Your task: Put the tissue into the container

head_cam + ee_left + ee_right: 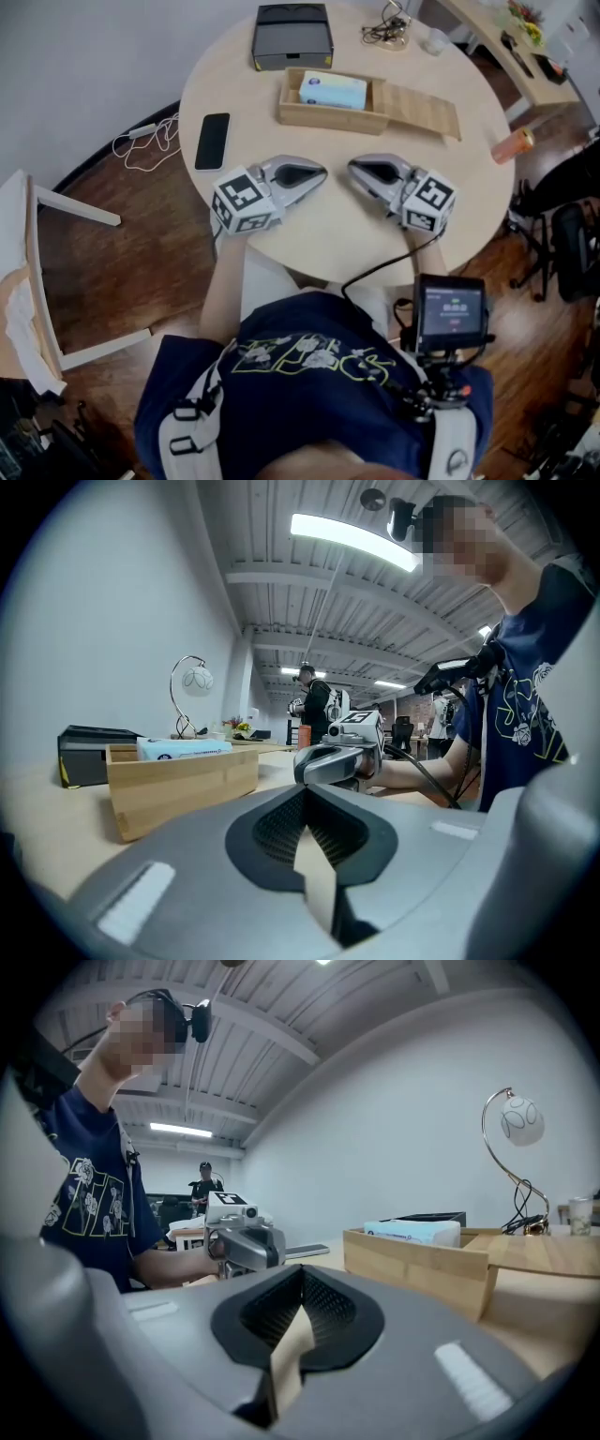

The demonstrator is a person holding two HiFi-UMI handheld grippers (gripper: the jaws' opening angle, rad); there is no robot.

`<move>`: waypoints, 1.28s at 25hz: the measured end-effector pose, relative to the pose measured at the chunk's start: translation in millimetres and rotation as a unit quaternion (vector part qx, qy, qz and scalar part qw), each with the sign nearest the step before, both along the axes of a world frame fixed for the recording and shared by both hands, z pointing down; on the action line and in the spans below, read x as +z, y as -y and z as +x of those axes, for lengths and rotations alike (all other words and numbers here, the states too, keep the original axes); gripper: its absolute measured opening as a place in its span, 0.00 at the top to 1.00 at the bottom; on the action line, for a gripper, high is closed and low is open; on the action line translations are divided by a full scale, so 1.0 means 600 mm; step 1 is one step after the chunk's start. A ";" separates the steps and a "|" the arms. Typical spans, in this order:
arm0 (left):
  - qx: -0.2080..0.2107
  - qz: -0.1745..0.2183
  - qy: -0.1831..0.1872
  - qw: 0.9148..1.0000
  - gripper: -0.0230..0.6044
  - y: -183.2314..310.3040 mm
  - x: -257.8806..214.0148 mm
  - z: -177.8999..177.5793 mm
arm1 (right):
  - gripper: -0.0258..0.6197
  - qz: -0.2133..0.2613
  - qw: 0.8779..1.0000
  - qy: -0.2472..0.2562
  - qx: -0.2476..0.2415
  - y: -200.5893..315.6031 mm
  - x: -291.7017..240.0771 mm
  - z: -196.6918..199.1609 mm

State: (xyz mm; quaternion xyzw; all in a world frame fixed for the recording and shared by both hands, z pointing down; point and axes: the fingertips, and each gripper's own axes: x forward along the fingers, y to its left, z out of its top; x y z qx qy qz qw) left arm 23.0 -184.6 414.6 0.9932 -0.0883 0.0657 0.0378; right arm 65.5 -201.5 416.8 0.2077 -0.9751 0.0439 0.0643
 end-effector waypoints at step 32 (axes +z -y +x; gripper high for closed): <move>-0.013 -0.043 0.075 0.996 0.96 0.018 0.037 0.019 | 0.96 -0.004 1.000 -0.005 -0.005 0.003 0.003 -0.001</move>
